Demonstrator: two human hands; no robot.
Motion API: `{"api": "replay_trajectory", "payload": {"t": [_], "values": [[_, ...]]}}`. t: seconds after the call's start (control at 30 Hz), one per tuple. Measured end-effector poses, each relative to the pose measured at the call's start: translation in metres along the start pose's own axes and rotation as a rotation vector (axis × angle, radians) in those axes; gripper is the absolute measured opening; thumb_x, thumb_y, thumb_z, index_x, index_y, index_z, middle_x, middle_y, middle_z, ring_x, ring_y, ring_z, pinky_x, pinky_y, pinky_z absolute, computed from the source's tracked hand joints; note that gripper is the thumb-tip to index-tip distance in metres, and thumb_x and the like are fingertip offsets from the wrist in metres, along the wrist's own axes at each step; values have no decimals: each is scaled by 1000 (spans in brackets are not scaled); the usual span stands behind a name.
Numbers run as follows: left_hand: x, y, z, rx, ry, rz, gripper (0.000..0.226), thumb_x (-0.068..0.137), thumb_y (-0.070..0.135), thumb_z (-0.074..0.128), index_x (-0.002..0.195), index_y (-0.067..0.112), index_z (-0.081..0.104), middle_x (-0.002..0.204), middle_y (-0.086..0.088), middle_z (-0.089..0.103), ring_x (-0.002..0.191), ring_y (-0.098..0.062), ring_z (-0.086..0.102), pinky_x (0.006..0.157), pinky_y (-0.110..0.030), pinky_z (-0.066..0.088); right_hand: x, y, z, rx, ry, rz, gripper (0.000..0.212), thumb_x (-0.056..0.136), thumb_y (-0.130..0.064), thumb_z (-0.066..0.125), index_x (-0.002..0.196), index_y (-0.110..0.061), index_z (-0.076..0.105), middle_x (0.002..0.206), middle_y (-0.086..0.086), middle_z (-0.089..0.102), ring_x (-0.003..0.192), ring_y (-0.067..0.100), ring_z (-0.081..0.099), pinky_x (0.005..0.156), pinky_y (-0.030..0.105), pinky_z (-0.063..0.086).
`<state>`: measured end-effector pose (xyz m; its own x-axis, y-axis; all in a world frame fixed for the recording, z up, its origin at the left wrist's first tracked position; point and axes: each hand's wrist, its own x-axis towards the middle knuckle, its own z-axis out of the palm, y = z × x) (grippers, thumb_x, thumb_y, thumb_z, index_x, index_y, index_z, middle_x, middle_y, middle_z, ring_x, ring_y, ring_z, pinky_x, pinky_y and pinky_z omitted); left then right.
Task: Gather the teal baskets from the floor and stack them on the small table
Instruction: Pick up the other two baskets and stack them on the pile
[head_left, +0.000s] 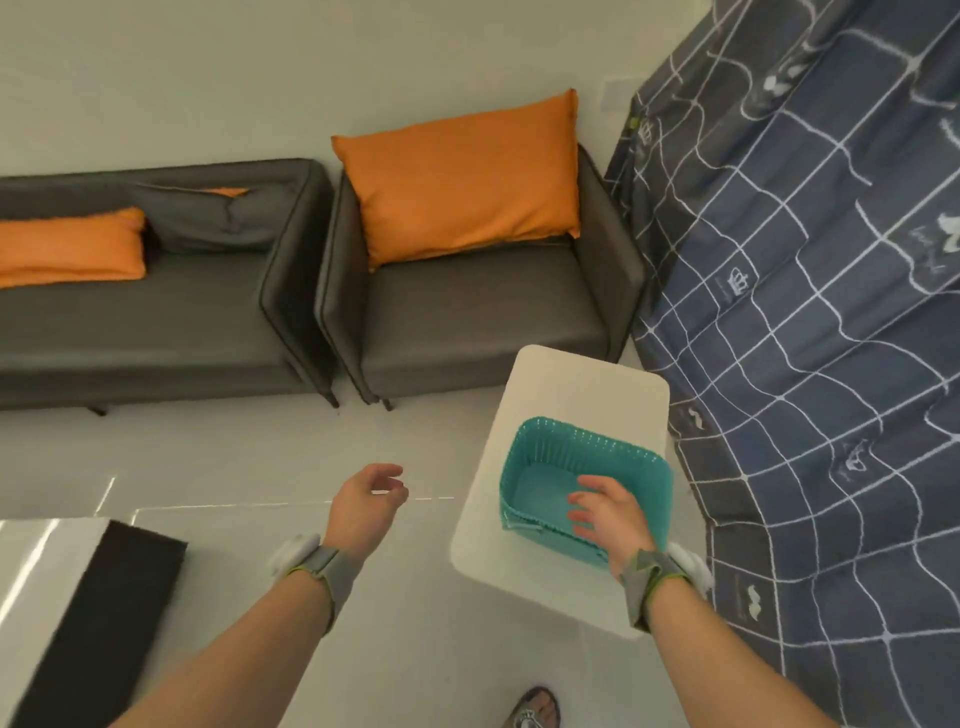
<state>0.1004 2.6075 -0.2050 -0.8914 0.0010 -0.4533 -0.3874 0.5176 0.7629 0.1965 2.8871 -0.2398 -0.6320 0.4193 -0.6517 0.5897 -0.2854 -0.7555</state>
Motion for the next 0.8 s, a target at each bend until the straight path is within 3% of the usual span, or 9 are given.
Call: {"api": "replay_trajectory", "payload": {"t": [0.17, 0.27, 0.43, 0.6, 0.8], "values": [[-33, -42, -71, -164, 144, -40, 29, 78, 11, 64, 103, 24, 70, 94, -2, 73, 90, -33, 70, 84, -49, 59, -34, -5, 84, -132, -151, -66, 27, 92, 2, 53, 116, -9, 59, 93, 11, 65, 77, 23, 59, 68, 32, 50], [-61, -85, -120, -260, 228, -69, 31, 70, 20, 63, 99, 29, 69, 94, -2, 73, 90, -34, 70, 84, -49, 59, -65, 2, 139, -217, -259, -97, 24, 91, 0, 55, 112, -10, 61, 99, 15, 64, 78, 24, 59, 72, 35, 51], [-151, -188, -235, -341, 455, -110, 29, 84, 10, 64, 111, 20, 68, 100, -3, 72, 93, -29, 69, 88, -45, 57, -152, 41, 252, -398, -461, -180, 19, 91, -3, 57, 106, -14, 62, 102, 17, 66, 77, 23, 61, 74, 37, 53], [-269, -299, -344, -389, 720, -182, 28, 81, 16, 67, 107, 25, 68, 99, 1, 73, 91, -22, 69, 87, -47, 58, -260, 92, 355, -520, -696, -242, 18, 91, -4, 56, 99, -17, 63, 101, 15, 66, 79, 25, 62, 77, 39, 54], [-380, -379, -406, -491, 937, -234, 27, 83, 9, 67, 107, 22, 68, 97, -1, 70, 89, -21, 65, 82, -39, 53, -368, 148, 456, -639, -954, -337, 17, 93, -5, 55, 106, -16, 63, 102, 13, 67, 82, 25, 64, 80, 40, 56]]}}
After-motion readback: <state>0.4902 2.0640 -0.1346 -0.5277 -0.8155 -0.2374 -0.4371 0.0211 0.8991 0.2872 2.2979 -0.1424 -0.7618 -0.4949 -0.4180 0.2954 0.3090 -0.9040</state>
